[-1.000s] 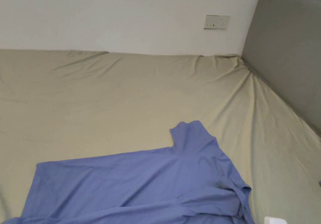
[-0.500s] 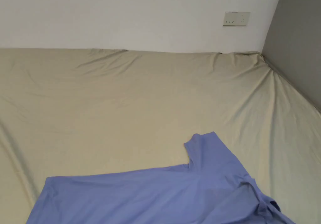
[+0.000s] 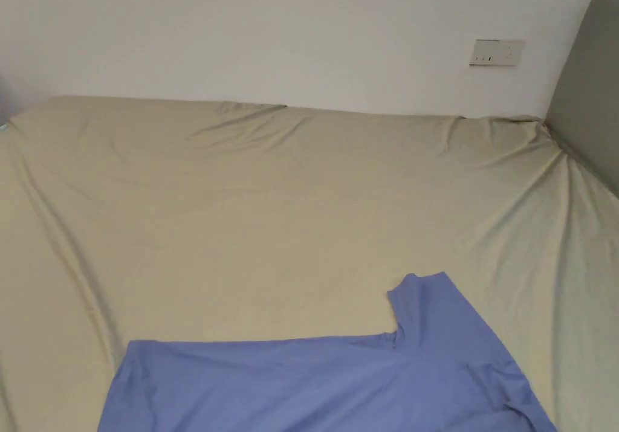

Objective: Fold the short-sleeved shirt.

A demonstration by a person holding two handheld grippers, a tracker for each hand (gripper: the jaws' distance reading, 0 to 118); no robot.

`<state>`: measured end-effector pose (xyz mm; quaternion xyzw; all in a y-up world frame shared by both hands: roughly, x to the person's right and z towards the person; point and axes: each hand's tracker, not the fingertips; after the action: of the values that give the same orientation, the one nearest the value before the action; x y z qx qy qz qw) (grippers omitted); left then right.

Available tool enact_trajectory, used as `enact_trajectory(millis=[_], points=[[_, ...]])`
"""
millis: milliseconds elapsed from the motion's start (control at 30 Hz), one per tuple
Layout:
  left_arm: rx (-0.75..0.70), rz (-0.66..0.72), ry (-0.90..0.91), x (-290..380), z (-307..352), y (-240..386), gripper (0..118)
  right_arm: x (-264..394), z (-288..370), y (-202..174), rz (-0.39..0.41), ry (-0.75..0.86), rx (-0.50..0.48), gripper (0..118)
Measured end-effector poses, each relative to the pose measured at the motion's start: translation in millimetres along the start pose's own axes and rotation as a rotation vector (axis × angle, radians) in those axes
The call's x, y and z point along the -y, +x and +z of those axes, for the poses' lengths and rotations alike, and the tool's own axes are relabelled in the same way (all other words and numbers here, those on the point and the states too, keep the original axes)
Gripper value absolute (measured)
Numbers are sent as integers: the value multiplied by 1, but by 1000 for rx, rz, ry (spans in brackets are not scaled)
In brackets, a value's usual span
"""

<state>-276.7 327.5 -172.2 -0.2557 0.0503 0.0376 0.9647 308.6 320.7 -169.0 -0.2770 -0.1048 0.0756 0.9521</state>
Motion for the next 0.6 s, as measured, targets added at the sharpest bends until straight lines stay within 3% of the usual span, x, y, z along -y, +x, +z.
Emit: enact_trajectory(millis=[33,200,267,300,333,400,500,600], points=[[19,7,109,-16,13,5,113,-16,15,-2,-17,117,8,110],[65,-37,563,-60,54,44,111,-83,62,-23,-107,498,-40,107],[81,-51,661,-71,61,57,93,-97,68,-31,-134,583,-94,86],[89,-64,688,-76,61,62,76,-103,71,-37,-139,619,-115,73],[95,-76,688,-78,57,68,42,-108,70,-41,-131,626,-142,50],[94,-85,689,-84,48,73,4,-114,68,-51,-113,638,-149,12],[146,-70,629,-102,25,73,0,-122,58,-61,-80,604,-195,1],[147,-53,446,-130,-22,68,0,-124,44,-69,-84,553,-234,1]])
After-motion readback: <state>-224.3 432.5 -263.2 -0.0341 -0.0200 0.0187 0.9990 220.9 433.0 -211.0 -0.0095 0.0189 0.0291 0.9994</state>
